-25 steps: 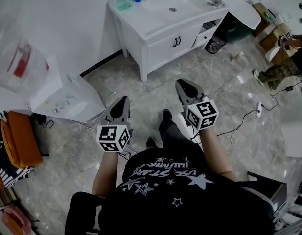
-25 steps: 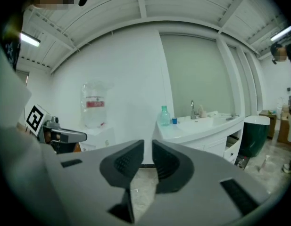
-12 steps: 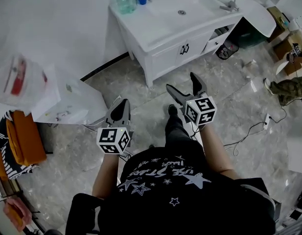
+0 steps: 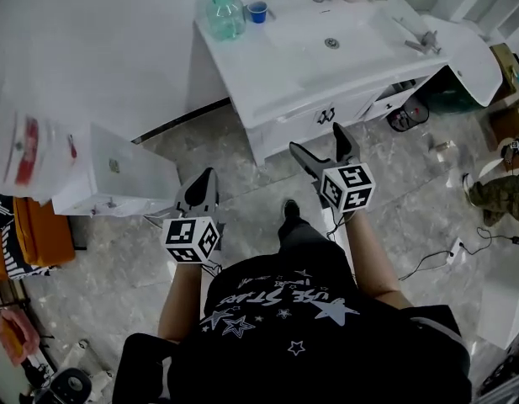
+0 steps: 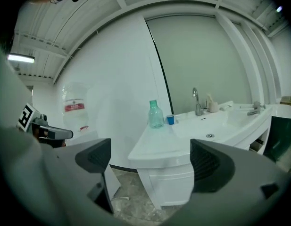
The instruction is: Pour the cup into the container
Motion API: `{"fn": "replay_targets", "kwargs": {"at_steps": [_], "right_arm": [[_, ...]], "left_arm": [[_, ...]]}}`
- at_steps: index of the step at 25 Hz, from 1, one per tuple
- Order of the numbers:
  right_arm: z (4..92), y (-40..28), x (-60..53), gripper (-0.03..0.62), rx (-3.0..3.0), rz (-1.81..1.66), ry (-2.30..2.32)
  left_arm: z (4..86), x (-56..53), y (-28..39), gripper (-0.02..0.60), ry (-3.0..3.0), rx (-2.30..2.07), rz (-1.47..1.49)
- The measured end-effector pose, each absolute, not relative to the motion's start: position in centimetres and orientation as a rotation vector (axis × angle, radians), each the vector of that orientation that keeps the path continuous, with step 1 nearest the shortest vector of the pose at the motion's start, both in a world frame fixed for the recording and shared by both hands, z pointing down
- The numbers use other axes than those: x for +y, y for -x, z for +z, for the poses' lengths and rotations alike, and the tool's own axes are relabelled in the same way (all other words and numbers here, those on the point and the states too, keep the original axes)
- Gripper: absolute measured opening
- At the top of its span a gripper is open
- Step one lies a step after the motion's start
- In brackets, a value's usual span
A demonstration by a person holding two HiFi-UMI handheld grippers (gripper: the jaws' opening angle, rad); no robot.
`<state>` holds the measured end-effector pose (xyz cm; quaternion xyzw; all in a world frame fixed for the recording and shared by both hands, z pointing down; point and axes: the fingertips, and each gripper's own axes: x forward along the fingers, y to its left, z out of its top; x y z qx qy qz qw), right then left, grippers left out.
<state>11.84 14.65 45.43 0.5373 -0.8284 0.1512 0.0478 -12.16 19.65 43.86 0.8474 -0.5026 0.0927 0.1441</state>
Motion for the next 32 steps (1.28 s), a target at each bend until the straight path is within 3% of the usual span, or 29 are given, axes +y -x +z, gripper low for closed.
{"fn": "replay_targets", "kwargs": {"at_steps": [13,32], "right_arm": [[46.1,-14.4,3.2,0.509,-2.619,0.442,-1.389],[46.8,-16.0,-8.6,0.486,-2.489,0.432,-1.509]], "left_arm": [[43.3,12.8,9.9,0.009,-2.284,-1.695,0.253],[44.6,-2.7,11.5,0.009,-2.324,-1.624,0.254]]}}
